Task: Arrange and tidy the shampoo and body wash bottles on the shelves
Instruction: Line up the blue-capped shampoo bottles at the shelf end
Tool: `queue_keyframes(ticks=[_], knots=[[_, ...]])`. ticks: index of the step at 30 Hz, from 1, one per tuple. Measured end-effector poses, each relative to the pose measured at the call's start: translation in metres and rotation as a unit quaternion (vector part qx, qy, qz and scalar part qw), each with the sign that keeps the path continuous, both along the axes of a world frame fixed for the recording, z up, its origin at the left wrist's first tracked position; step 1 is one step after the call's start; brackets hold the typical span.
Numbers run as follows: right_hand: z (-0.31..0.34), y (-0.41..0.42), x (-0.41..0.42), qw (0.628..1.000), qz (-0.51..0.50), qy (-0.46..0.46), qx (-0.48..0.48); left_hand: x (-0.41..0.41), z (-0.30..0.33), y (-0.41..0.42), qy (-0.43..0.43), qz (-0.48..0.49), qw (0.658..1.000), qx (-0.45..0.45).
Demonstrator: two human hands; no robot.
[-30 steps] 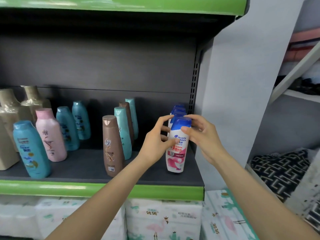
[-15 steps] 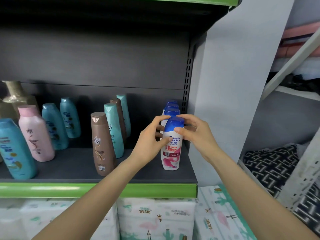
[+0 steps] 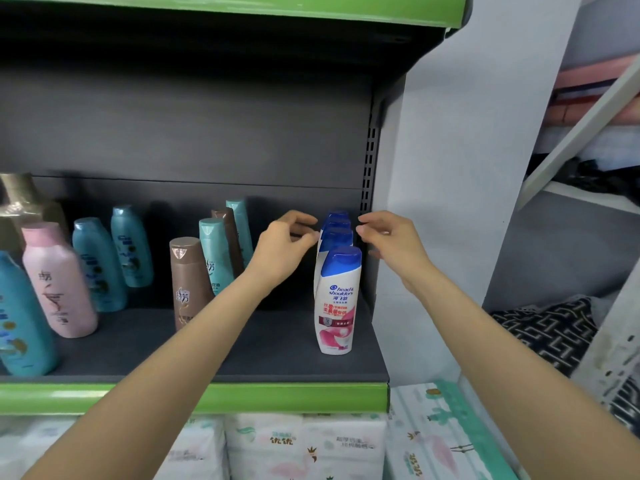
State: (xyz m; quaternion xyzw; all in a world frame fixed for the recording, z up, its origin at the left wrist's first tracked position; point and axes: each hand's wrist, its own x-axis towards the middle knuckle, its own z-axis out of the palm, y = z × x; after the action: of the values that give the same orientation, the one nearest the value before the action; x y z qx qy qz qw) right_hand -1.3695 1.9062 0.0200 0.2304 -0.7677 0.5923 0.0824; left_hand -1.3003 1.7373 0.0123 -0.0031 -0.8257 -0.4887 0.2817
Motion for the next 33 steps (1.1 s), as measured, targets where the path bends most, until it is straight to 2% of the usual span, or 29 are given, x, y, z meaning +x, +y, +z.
queue_keyframes(ticks=[4,8,14,18,22,27,33], knots=[[-0.004,-0.01,-0.013,0.999,0.006,0.0,0.052,-0.024,-0.004,0.003,-0.061,-0.003,0.997,-0.042],[-0.005,-0.016,-0.017,0.994,0.057,-0.021,0.088,-0.034,-0.008,0.004,-0.098,-0.017,0.994,-0.037],[-0.005,-0.015,-0.016,0.99,0.107,-0.067,0.07,-0.035,-0.011,0.004,-0.086,-0.016,0.996,-0.029],[0.004,-0.016,-0.011,0.989,0.123,-0.057,0.052,-0.027,-0.007,0.0,-0.036,-0.018,0.999,-0.016],[0.022,-0.017,-0.004,0.99,0.135,-0.03,0.006,-0.014,-0.002,-0.008,-0.002,-0.024,0.999,-0.042],[0.045,-0.023,0.013,0.986,0.132,-0.022,-0.099,0.006,0.007,-0.014,0.023,-0.014,0.997,-0.068],[0.059,-0.026,0.028,0.963,0.13,-0.077,-0.222,0.032,0.02,-0.009,0.083,0.046,0.983,-0.158]])
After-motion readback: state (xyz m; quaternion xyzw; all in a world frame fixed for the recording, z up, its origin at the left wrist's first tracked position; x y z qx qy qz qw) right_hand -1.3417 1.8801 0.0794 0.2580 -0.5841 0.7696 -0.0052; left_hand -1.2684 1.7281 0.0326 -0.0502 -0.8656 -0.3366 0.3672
